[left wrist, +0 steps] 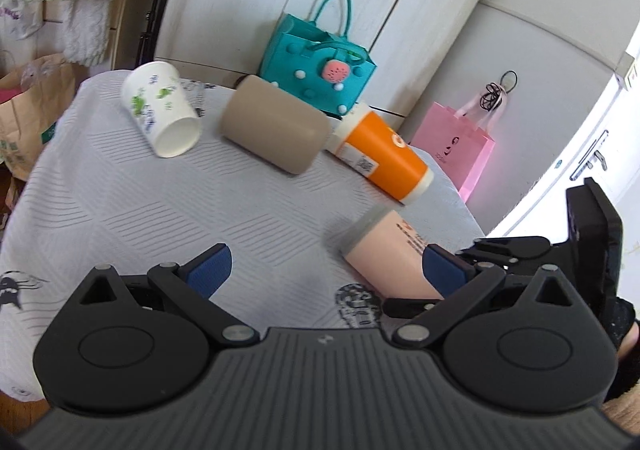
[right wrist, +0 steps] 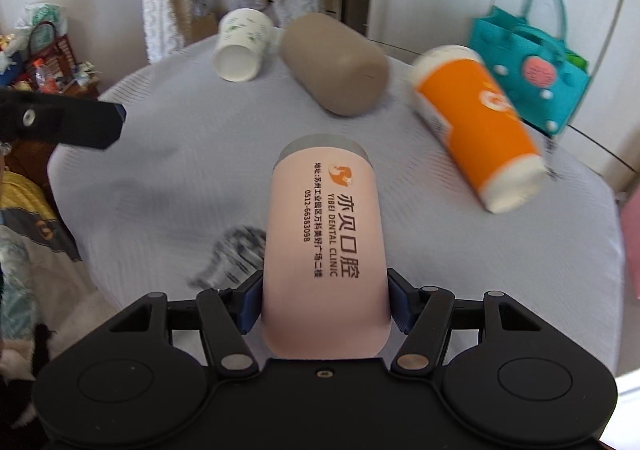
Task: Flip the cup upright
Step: 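Lift the pink cup with the right gripper and carry it toward the left tool, then rotate the held pink cup upright with the right gripper, open end up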
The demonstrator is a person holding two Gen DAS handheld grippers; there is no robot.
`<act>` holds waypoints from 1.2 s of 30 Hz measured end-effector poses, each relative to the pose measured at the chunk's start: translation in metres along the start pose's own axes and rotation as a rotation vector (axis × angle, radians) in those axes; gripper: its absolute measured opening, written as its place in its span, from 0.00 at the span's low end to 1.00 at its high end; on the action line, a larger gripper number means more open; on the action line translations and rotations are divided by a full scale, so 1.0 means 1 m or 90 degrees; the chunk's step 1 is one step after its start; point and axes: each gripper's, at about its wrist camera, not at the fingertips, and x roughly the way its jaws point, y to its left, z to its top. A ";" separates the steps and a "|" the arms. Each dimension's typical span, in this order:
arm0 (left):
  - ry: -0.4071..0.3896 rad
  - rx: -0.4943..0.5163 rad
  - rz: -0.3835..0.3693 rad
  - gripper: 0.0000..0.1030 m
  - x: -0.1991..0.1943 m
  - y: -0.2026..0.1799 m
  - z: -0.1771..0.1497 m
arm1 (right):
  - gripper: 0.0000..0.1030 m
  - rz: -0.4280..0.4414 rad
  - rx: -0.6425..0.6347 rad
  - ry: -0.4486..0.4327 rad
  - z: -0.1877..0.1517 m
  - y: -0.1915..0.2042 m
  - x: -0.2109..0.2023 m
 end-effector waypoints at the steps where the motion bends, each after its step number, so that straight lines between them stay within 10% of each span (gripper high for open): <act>1: -0.001 -0.003 0.001 1.00 -0.003 0.004 0.000 | 0.65 0.005 -0.001 -0.002 0.004 0.004 0.002; 14: 0.054 -0.080 -0.063 1.00 0.038 0.022 0.000 | 0.66 0.004 0.031 -0.005 0.016 0.015 0.013; 17: 0.068 -0.103 -0.115 1.00 0.051 0.022 0.001 | 0.83 -0.007 0.020 -0.017 0.014 0.011 0.005; 24: 0.095 -0.120 -0.143 0.98 0.077 0.015 0.000 | 0.86 0.079 0.017 -0.022 0.016 -0.009 -0.005; 32: 0.092 -0.110 -0.153 0.93 0.084 0.010 -0.003 | 0.83 0.134 -0.030 -0.015 0.022 -0.006 0.002; 36: 0.095 -0.118 -0.149 0.82 0.087 0.012 -0.004 | 0.67 0.145 -0.033 -0.019 0.024 -0.005 0.005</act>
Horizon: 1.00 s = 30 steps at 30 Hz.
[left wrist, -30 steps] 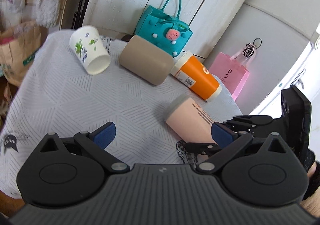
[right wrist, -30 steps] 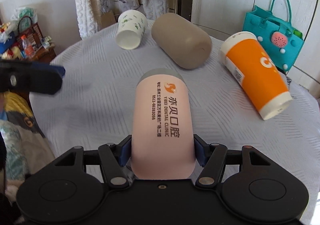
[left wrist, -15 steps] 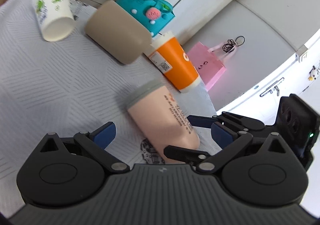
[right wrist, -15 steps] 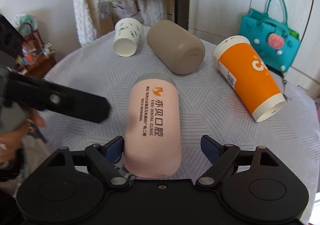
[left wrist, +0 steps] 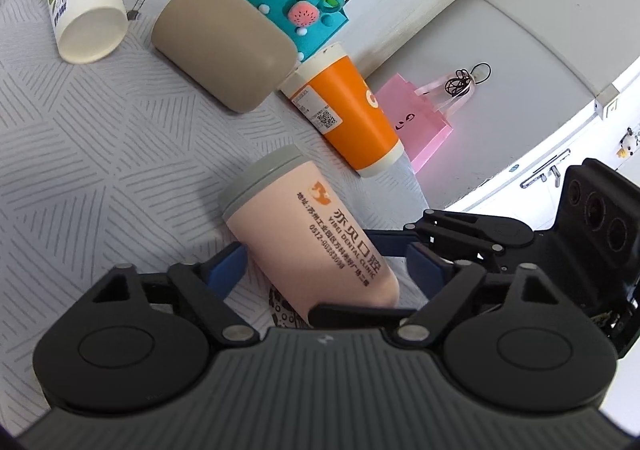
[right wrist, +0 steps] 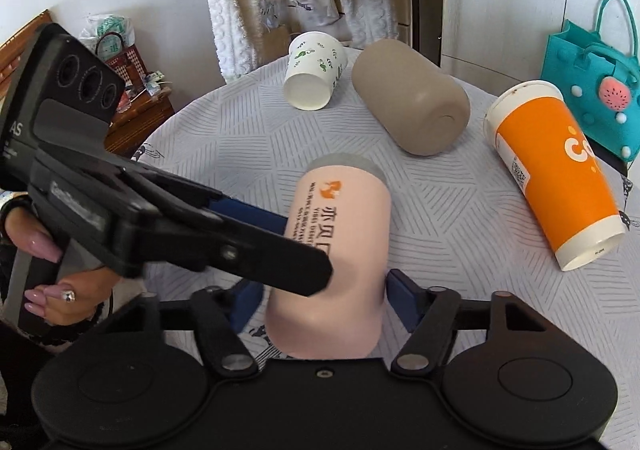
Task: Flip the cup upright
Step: 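Rotate the held pink cup upright with the right gripper, open end up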
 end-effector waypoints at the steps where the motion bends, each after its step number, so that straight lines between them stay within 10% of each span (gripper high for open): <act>1: -0.001 0.000 0.002 0.80 0.000 0.000 -0.001 | 0.67 -0.001 -0.001 -0.001 0.000 0.000 0.000; 11: -0.008 -0.033 -0.006 0.76 0.007 0.008 0.001 | 0.67 0.000 0.017 -0.025 -0.005 0.000 -0.003; 30: -0.148 0.207 0.042 0.59 -0.031 -0.033 0.001 | 0.66 -0.050 -0.066 -0.152 -0.015 0.014 -0.016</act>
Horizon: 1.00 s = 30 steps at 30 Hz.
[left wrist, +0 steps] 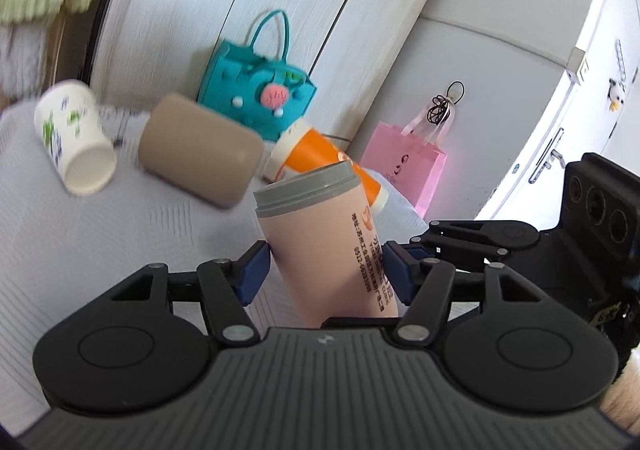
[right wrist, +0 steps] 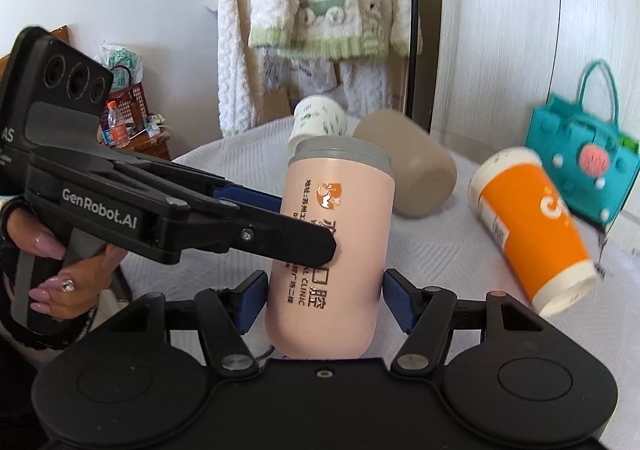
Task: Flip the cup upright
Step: 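Rotate the held pink cup upright with the right gripper, open end up, then lower the upright pink cup onto the table and open the right gripper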
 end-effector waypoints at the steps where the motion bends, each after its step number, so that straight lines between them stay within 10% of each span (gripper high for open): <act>1: -0.007 0.014 0.006 0.59 0.000 -0.002 0.002 | 0.66 -0.010 -0.011 -0.011 0.000 0.002 0.001; 30: -0.038 0.136 0.050 0.59 0.014 -0.008 0.004 | 0.66 -0.120 -0.027 -0.106 -0.006 0.003 0.043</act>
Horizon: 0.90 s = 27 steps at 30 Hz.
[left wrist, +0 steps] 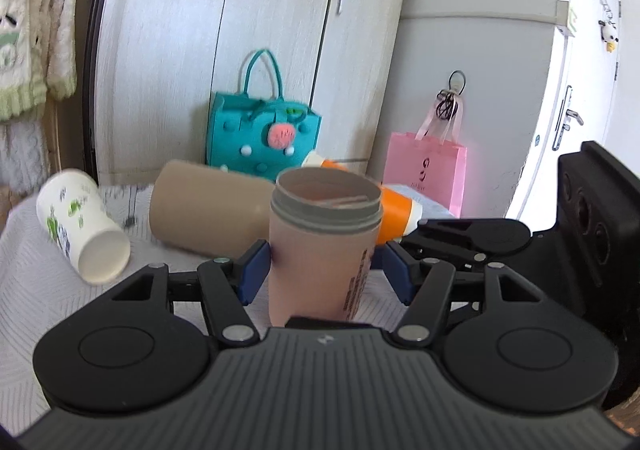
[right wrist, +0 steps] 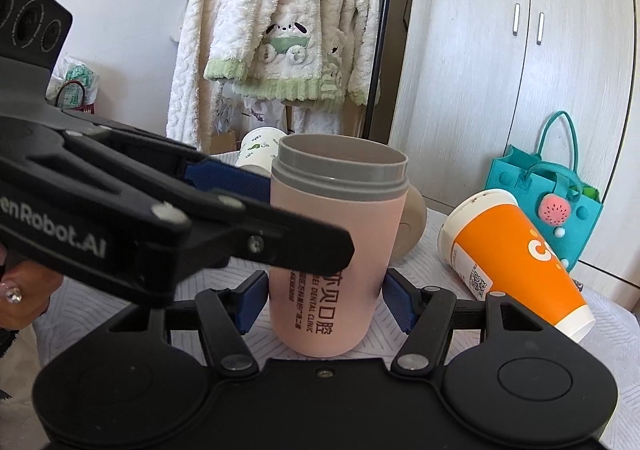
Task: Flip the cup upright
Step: 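Lower the upright pink cup onto the table and open the right gripper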
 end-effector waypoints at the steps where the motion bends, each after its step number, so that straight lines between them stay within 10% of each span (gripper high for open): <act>1: 0.004 -0.009 -0.001 0.59 0.001 0.001 -0.001 | 0.66 -0.002 -0.002 0.000 0.000 0.001 0.000; 27: 0.009 -0.011 0.074 0.68 -0.074 -0.021 -0.011 | 0.83 -0.089 0.041 -0.039 -0.008 0.027 -0.073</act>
